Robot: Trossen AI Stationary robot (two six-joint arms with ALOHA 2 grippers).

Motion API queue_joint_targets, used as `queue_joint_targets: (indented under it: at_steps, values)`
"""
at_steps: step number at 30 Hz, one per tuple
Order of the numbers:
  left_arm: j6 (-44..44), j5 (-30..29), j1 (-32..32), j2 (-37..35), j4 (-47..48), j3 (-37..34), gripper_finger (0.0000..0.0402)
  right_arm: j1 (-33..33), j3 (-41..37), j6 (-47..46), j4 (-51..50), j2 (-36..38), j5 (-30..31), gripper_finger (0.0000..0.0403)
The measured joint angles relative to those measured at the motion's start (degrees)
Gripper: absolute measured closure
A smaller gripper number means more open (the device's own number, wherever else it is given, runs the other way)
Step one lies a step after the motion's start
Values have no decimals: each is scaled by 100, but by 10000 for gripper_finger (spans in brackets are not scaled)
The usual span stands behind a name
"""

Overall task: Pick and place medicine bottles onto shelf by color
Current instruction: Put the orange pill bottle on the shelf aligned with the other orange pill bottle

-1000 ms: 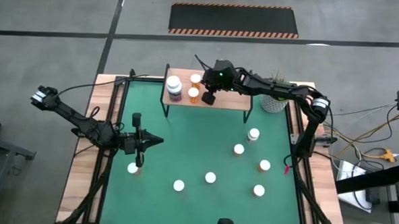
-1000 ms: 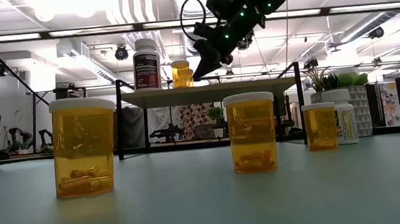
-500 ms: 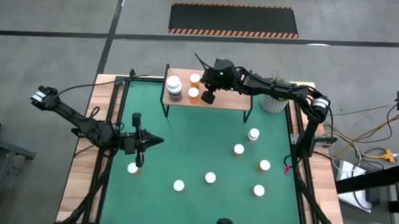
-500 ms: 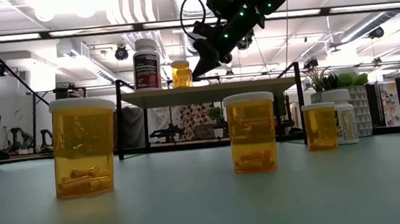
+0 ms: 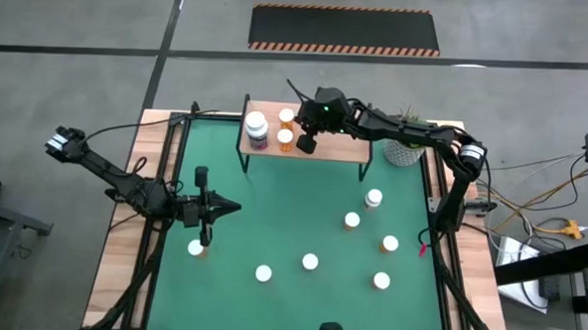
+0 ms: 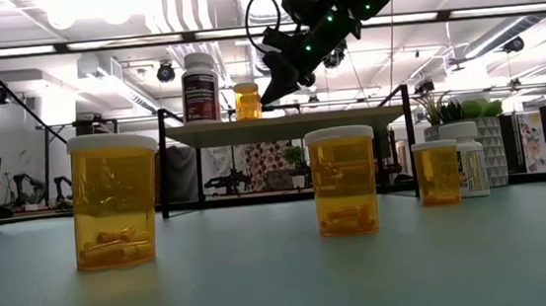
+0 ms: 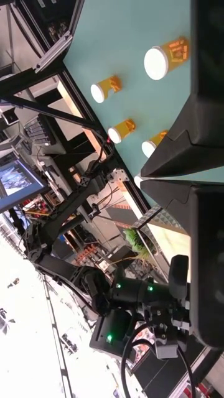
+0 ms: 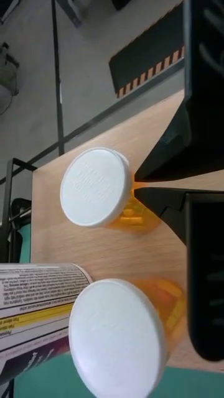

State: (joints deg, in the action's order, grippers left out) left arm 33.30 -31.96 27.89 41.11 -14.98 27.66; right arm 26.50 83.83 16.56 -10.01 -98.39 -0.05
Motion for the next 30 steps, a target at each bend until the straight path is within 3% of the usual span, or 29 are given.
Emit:
queue_joint_targets:
  at_steps: [9,17,30]
  values:
    - [0,0,0,0,2,0,400,-33,196,-87,-518,159,7,385]
    - [-2,1,1,1,2,0,400,-392,171,-200,-1293,724,7,385]
    - [-7,0,1,-1,2,0,400,-1708,-1206,-784,-1046,1864,11,385]
